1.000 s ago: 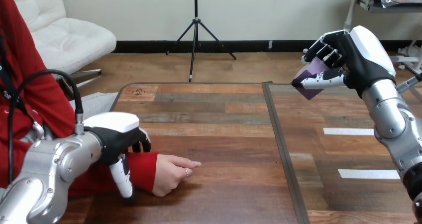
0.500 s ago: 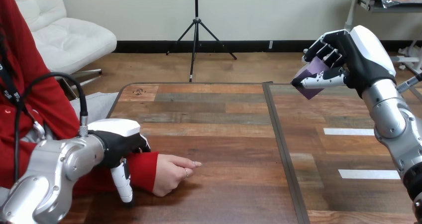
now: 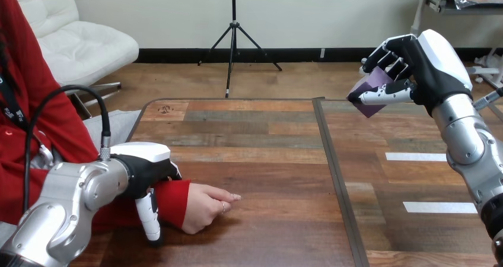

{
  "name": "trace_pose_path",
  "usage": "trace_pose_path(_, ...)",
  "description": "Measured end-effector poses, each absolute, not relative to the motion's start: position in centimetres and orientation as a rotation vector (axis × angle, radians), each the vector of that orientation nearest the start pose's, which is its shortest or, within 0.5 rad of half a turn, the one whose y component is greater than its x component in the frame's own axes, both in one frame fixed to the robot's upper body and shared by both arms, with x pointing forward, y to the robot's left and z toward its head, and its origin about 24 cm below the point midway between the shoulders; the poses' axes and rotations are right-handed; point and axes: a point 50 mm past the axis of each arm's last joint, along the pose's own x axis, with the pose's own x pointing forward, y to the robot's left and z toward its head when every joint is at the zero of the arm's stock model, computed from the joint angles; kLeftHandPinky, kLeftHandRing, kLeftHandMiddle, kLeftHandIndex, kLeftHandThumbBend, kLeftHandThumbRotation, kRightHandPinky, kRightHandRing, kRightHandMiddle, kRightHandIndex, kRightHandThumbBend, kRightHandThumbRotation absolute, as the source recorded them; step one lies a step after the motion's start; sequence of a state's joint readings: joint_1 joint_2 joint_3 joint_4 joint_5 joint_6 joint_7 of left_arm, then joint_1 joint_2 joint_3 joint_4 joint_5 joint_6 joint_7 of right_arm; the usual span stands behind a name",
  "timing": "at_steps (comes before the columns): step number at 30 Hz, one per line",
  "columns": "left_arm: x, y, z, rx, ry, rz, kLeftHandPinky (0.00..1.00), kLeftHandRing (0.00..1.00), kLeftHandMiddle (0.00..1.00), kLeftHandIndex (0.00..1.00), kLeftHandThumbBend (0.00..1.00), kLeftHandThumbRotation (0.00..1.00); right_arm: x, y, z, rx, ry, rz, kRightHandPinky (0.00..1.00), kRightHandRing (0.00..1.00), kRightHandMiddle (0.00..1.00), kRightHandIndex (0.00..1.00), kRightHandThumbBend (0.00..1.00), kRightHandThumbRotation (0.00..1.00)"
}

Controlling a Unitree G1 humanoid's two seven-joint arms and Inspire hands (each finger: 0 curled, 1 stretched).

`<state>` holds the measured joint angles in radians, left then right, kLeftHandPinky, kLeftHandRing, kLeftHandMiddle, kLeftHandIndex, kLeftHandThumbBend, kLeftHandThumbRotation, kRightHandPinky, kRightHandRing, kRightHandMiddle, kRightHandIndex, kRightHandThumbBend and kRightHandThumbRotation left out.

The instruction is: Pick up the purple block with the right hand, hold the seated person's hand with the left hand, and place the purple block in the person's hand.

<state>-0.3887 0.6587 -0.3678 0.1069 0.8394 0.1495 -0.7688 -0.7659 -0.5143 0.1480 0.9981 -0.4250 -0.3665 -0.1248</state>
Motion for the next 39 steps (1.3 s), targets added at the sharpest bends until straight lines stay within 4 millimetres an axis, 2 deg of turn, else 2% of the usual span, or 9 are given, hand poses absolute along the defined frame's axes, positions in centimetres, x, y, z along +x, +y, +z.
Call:
trace_pose_path(13,30.7,19.8,6.9,1.565,0.427,-0.714,0.67,0.81,0.82,0.81,0.87,0.10,37.4,-23.9,11.2,-0.948,-0.138,-0.010,0.41,0.43,0.47,0.47,0.74,0.00)
trace_pose_path(22,30.9,20.0,6.1,1.565,0.416,-0.702,0.63,0.74,0.75,0.77,0.84,0.06,37.4,-24.0,11.3,-0.948,-0.138,-0.011,0.41,0.43,0.47,0.47,0.74,0.00)
trace_pose_path(24,31.0,20.0,6.1,1.568,0.410,-0.696,0.55,0.64,0.67,0.73,0.83,0.03,37.4,-24.0,11.3,-0.948,-0.138,-0.012,0.41,0.43,0.47,0.47,0.74,0.00)
trace_pose_path(25,31.1,19.9,6.0,1.569,0.408,-0.695,0.55,0.64,0.67,0.73,0.83,0.03,37.4,-24.0,11.3,-0.948,-0.138,-0.012,0.41,0.43,0.47,0.47,0.74,0.00)
trace_pose_path(26,31.1,19.9,6.0,1.569,0.406,-0.692,0.47,0.55,0.61,0.71,0.81,0.02,37.4,-24.0,11.3,-0.948,-0.138,-0.012,0.41,0.43,0.47,0.47,0.74,0.00)
trace_pose_path(32,31.5,19.9,5.7,1.571,0.392,-0.676,0.30,0.36,0.46,0.65,0.76,0.00,37.4,-24.0,11.3,-0.947,-0.138,-0.012,0.41,0.43,0.47,0.47,0.74,0.00)
trace_pose_path(35,31.7,19.8,5.6,1.573,0.382,-0.668,0.23,0.29,0.40,0.61,0.73,0.00,37.4,-24.0,11.3,-0.946,-0.138,-0.013,0.40,0.42,0.47,0.47,0.74,0.00)
trace_pose_path(39,32.0,19.8,5.5,1.571,0.373,-0.654,0.20,0.26,0.38,0.57,0.72,0.00,37.4,-24.0,11.3,-0.946,-0.139,-0.012,0.40,0.42,0.46,0.47,0.74,0.00)
